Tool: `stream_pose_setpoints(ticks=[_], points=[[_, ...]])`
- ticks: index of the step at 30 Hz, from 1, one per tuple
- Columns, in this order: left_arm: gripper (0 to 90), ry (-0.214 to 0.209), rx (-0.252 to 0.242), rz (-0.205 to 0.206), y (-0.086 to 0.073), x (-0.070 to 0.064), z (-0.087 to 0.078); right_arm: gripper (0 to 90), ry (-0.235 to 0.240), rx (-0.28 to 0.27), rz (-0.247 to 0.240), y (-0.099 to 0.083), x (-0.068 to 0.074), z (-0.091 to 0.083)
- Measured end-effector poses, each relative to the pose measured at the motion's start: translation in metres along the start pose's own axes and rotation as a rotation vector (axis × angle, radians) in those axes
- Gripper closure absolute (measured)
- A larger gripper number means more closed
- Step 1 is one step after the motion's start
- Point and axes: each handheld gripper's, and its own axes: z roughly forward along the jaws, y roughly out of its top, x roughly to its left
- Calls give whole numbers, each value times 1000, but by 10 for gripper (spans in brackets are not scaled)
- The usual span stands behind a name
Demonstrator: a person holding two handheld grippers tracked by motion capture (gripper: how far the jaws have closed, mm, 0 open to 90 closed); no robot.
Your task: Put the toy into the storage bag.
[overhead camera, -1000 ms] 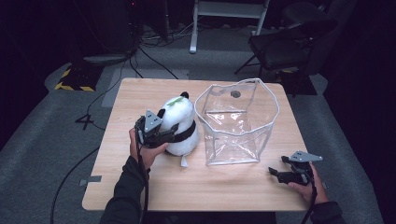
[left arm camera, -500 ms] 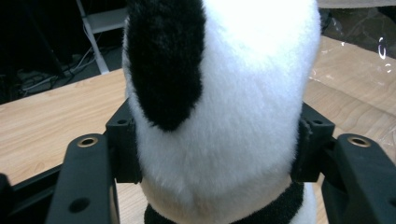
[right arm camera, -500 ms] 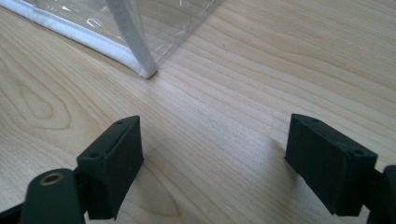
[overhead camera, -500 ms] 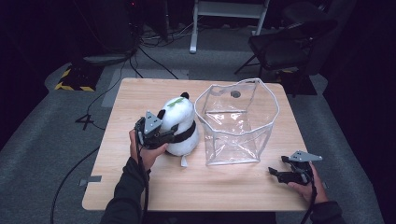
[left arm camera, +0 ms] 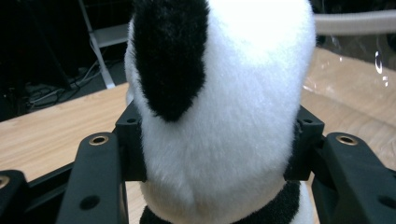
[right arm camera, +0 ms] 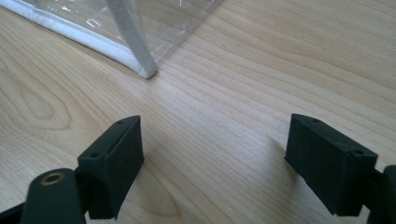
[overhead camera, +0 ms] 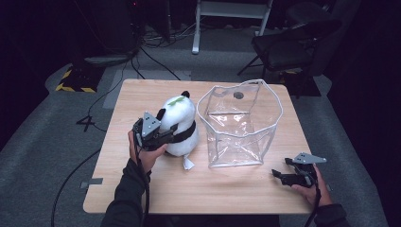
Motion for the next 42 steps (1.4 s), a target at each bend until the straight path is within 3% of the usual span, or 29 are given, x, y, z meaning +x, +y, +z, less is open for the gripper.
stream_pose_setpoints(ticks=[5, 12, 20, 34, 42], points=[[411, 14, -51, -10, 15, 0, -10, 191, -1, 0, -1, 0, 0, 0], [410, 41, -110, 6, 44, -3, -20, 192, 0, 0, -1, 0, 0, 0], [410, 61, -155, 23, 67, -4, -31, 191, 0, 0, -2, 0, 0, 0], [410, 70, -215, 36, 100, -4, -43, 192, 1, -1, -1, 0, 0, 0], [410, 46, -273, 32, 118, -6, -53, 192, 0, -1, -1, 0, 0, 0]])
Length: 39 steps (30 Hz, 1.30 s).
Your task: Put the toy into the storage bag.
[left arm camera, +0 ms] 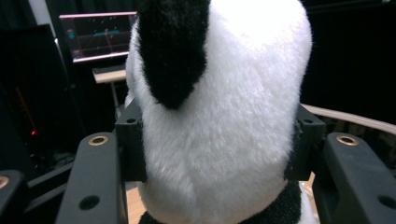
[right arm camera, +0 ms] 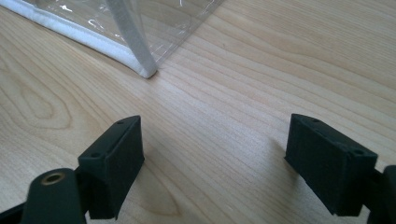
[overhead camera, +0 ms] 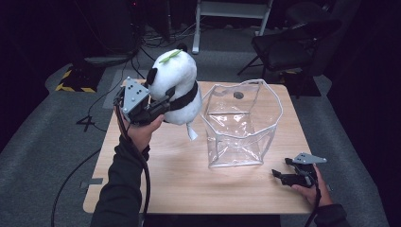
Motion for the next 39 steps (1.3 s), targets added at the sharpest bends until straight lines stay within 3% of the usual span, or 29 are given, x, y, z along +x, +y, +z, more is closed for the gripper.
stream_pose_setpoints(ticks=[18, 24, 29, 39], points=[[410, -45, -37, 25, 27, -16, 7, 192, 0, 0, 0, 0, 0, 0], [409, -80, -48, 16, 32, -30, 15, 192, 0, 0, 0, 0, 0, 0], [409, -104, -32, 57, 36, -46, 26, 192, 0, 0, 0, 0, 0, 0], [407, -172, -18, 79, 38, -71, 48, 192, 1, 0, 0, 0, 0, 0]])
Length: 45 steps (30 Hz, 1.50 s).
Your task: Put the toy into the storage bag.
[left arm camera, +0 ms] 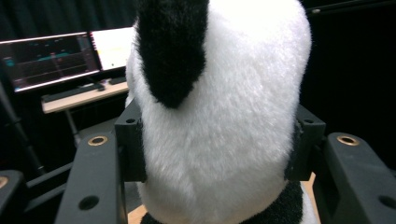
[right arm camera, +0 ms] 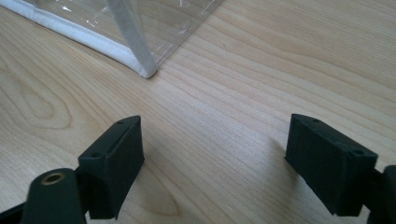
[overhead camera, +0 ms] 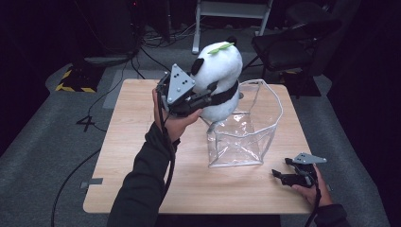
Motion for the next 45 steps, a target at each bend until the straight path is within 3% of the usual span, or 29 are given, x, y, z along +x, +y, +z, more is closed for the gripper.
stream_pose_setpoints(ticks=[9, 25, 33, 45], points=[[403, -69, 4, -4, -4, -16, 19, 192, -1, 0, 0, 0, 0, 0], [398, -150, 50, 11, -13, -44, 53, 192, 0, 0, 0, 0, 0, 0], [393, -169, 85, 12, -22, -54, 67, 192, 0, -1, -2, 0, 0, 0], [374, -179, 143, 14, -34, -56, 77, 194, 3, -2, -2, 0, 0, 0]])
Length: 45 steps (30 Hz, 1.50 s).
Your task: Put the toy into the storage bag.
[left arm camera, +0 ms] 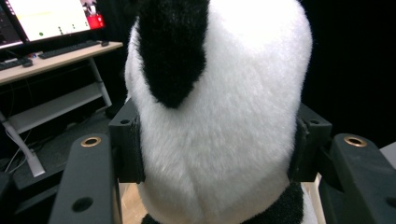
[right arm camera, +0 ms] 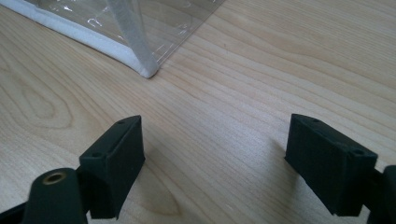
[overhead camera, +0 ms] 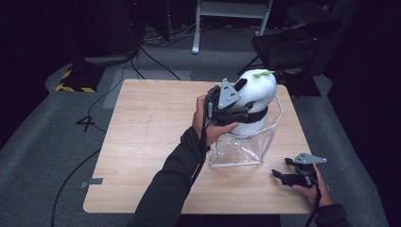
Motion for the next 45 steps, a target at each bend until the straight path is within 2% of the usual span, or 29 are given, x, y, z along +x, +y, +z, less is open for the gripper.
stream_pose_setpoints(ticks=[20, 30, 45], points=[[327, -18, 99, 22, -9, 2, 5, 195, 1, 0, 0, 0, 0, 0], [289, -13, 187, 64, -8, 1, 9, 195, 1, 0, 0, 0, 0, 0], [233, -37, 281, 70, -7, 4, 10, 195, 2, 3, 2, 0, 0, 0]])
